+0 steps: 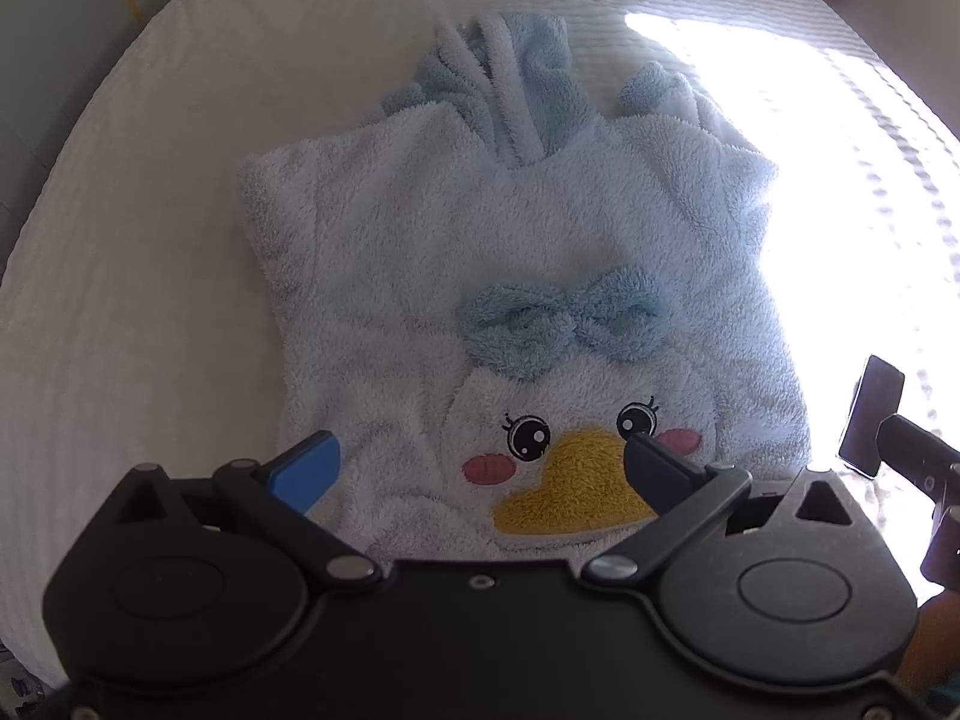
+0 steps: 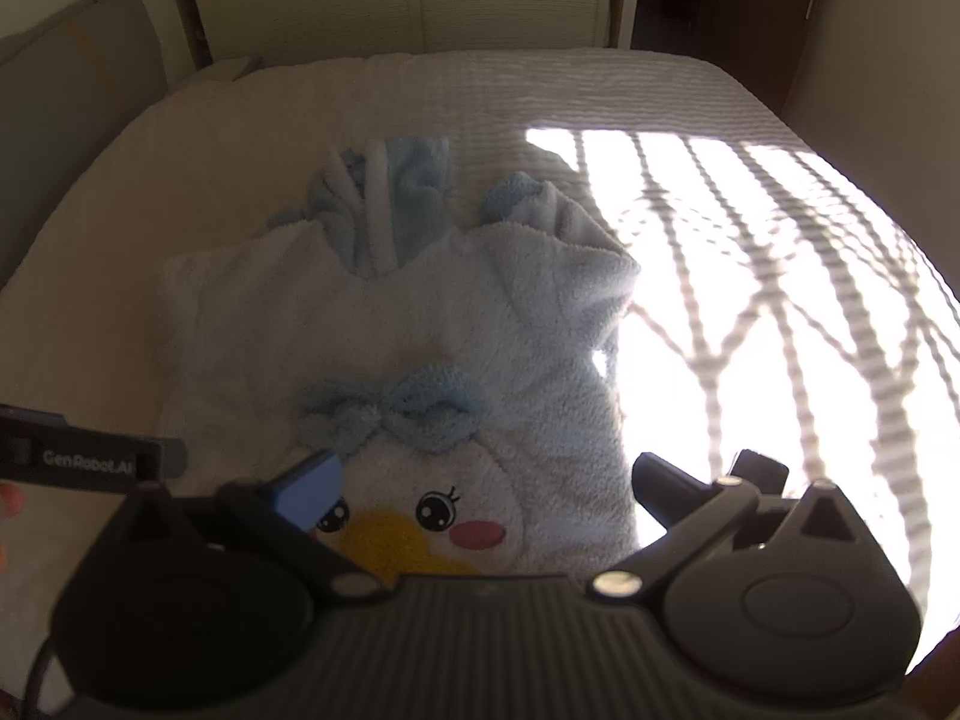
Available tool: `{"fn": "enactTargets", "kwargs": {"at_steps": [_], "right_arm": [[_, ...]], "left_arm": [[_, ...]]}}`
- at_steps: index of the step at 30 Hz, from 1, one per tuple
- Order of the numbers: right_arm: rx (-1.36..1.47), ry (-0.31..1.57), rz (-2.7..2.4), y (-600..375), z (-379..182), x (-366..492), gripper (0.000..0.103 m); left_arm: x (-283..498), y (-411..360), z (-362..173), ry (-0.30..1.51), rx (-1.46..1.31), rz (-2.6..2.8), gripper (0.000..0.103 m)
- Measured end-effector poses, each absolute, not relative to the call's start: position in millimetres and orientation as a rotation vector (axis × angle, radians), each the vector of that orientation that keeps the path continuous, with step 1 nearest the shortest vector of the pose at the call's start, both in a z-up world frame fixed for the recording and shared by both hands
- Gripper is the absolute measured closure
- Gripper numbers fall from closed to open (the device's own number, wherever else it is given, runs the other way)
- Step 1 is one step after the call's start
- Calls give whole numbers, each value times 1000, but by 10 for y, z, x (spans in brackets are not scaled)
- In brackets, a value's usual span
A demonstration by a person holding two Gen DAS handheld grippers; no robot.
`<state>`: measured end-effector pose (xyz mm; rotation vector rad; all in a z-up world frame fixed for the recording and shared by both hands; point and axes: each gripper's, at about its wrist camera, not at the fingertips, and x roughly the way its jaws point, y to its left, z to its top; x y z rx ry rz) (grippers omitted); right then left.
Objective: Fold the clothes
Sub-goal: 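Move the left gripper toward the duck-face hem of the blue robe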
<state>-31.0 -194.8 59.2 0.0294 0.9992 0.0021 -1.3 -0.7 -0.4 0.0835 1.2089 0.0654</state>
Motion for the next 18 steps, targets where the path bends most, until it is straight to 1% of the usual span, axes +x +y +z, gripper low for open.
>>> {"fn": "enactTargets", "kwargs": {"at_steps": [11,18], "right_arm": [[-37,1024,23,-2030,449,-251,1],[-81,1040,36,-2081,358,-213,1]], "left_arm": [[-162,-99,-46,1211,-10,53,0],[-120,-176,-48,1242,6,91,1]]}}
